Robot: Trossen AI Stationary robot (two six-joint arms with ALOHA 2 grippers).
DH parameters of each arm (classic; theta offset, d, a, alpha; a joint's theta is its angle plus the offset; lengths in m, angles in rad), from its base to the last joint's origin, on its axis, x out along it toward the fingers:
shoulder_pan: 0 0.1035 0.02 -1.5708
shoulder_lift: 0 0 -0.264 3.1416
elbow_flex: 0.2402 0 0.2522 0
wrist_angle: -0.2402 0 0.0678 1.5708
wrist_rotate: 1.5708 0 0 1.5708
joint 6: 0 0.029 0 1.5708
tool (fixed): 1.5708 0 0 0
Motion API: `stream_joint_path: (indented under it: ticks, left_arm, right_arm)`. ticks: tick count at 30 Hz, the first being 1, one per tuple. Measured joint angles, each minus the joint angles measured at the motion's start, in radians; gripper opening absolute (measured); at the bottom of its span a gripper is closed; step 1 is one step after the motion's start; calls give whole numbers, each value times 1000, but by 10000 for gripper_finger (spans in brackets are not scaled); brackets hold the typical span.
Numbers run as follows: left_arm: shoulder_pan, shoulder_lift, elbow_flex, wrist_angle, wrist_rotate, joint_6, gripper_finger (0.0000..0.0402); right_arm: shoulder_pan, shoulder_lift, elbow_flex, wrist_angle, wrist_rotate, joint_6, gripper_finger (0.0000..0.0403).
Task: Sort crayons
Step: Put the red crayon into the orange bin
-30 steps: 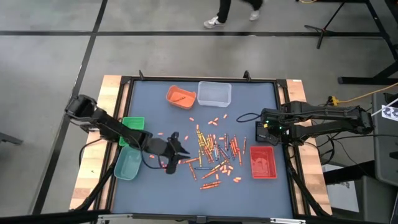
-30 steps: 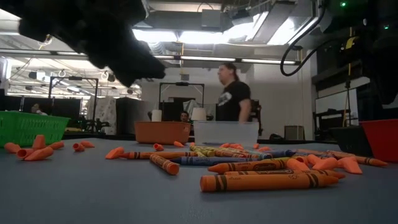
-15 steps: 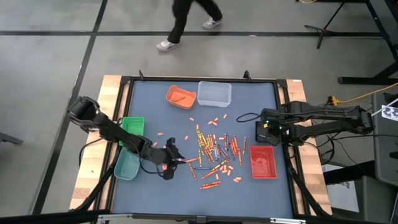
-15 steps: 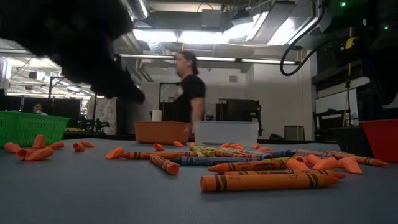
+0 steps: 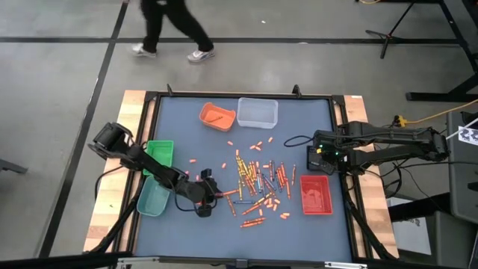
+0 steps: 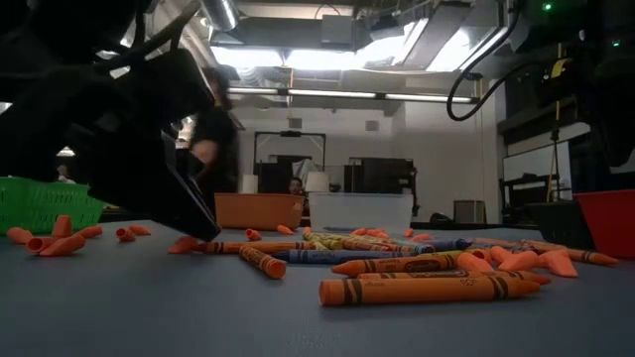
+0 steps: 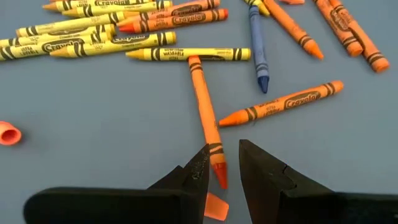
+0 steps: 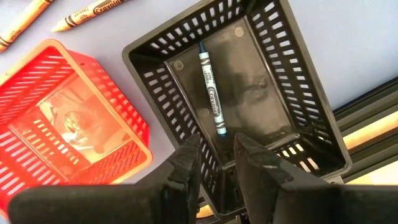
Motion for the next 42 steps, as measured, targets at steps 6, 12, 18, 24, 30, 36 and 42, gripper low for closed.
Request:
stream_joint_path:
  ticks: [6, 12, 18, 24, 30, 36, 42]
  left_arm:
    - [0, 31, 0, 7, -1, -9, 73]
    - [0, 61, 2, 23, -10, -25, 73]
    - [-1, 62, 2, 19, -23, -25, 59]
    - [0, 63, 1, 24, -29, -25, 22]
    - [5, 63, 0, 40, -30, -25, 4]
    - [19, 60, 0, 43, -21, -25, 6]
    - [37, 7, -3, 27, -25, -18, 7]
  right_arm:
    - [0, 0, 0, 0, 0, 0, 95]
    - [0, 0, 0, 0, 0, 0, 95]
    - [0, 0, 0, 0, 21, -1, 95]
    - [0, 0, 0, 0, 24, -19, 95]
    - [0, 0, 0, 0, 24, -31, 95]
    - [0, 0, 0, 0, 15, -77, 95]
    - [0, 0, 0, 0, 15, -81, 95]
